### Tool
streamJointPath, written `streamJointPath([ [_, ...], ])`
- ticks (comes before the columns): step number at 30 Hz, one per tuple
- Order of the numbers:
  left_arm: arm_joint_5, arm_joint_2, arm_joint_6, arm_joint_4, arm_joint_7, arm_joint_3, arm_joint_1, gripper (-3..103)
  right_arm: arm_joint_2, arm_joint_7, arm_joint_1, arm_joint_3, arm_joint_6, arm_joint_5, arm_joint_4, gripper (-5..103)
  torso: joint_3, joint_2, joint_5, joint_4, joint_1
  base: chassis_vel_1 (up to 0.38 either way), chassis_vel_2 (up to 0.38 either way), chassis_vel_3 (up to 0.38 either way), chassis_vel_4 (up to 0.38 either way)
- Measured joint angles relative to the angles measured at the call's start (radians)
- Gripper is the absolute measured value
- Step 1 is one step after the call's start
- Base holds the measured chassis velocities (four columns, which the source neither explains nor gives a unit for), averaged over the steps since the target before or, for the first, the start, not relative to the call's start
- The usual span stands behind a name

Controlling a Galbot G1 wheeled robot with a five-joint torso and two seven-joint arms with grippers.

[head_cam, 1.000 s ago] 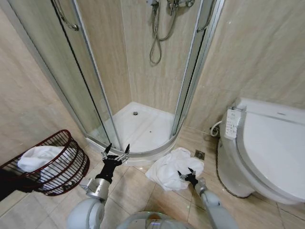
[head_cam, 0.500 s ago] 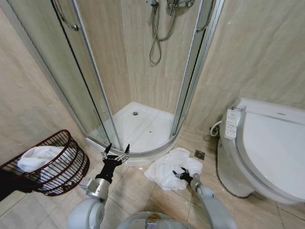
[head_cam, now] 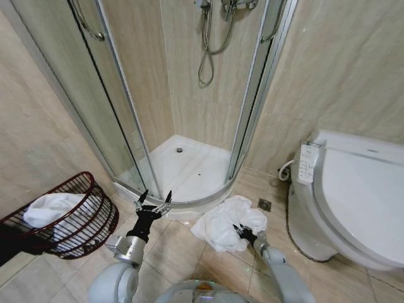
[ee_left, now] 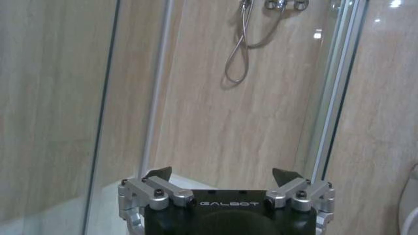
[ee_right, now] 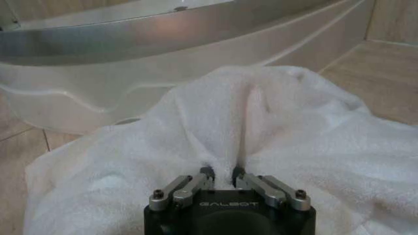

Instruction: Discard the used towel into the hamper.

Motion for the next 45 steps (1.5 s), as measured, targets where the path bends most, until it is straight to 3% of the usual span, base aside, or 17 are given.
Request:
streamJointPath([
  [5, 0.000, 0.000, 0.000, 0.000, 0.000, 0.000, 0.000, 100, -0.010, 0.000, -0.022, 0.003, 0.000, 0.019, 0.034, 8, 0.000, 0.000, -0.0001, -0.0001, 0.000, 0.000, 0.000, 0.000, 0.000],
  [10, 0.000, 0.000, 0.000, 0.000, 0.000, 0.000, 0.000, 100, -0.018, -0.001, -0.059, 0.000, -0.007, 0.051, 0.108, 8, 0.000, 0.000, -0.0003, -0.0002, 0.000, 0.000, 0.000, 0.000, 0.000],
  [18, 0.000, 0.000, 0.000, 0.000, 0.000, 0.000, 0.000, 100, -0.030, 0.015, -0.201, 0.023, -0.019, 0.113, 0.353, 8, 0.000, 0.000, -0.0003, -0.0004, 0.000, 0.000, 0.000, 0.000, 0.000],
  [27, 0.000, 0.000, 0.000, 0.000, 0.000, 0.000, 0.000, 100, -0.051, 0.027, -0.350, 0.075, 0.024, 0.096, 0.609, 8, 0.000, 0.000, -0.0002, -0.0002, 0.000, 0.000, 0.000, 0.000, 0.000],
  [30, 0.000, 0.000, 0.000, 0.000, 0.000, 0.000, 0.000, 100, -0.050, 0.049, -0.434, 0.120, 0.044, 0.108, 0.829, 8, 0.000, 0.000, -0.0005, -0.0001, 0.000, 0.000, 0.000, 0.000, 0.000],
  [35, 0.000, 0.000, 0.000, 0.000, 0.000, 0.000, 0.000, 100, -0.042, 0.069, -0.497, 0.162, 0.044, 0.131, 1.016, 8, 0.000, 0.000, -0.0001, -0.0001, 0.000, 0.000, 0.000, 0.000, 0.000],
  [37, 0.000, 0.000, 0.000, 0.000, 0.000, 0.000, 0.000, 100, -0.023, 0.100, -0.554, 0.230, 0.044, 0.160, 1.189, 8, 0.000, 0.000, 0.0001, -0.0001, 0.000, 0.000, 0.000, 0.000, 0.000],
  [41, 0.000, 0.000, 0.000, 0.000, 0.000, 0.000, 0.000, 100, -0.010, 0.133, -0.583, 0.296, 0.047, 0.182, 1.291, 8, 0.000, 0.000, -0.0003, -0.0002, 0.000, 0.000, 0.000, 0.000, 0.000],
  [45, 0.000, 0.000, 0.000, 0.000, 0.000, 0.000, 0.000, 100, 0.003, 0.220, -0.594, 0.337, 0.057, 0.215, 1.390, 8, 0.000, 0.000, -0.0004, -0.0003, 0.000, 0.000, 0.000, 0.000, 0.000],
])
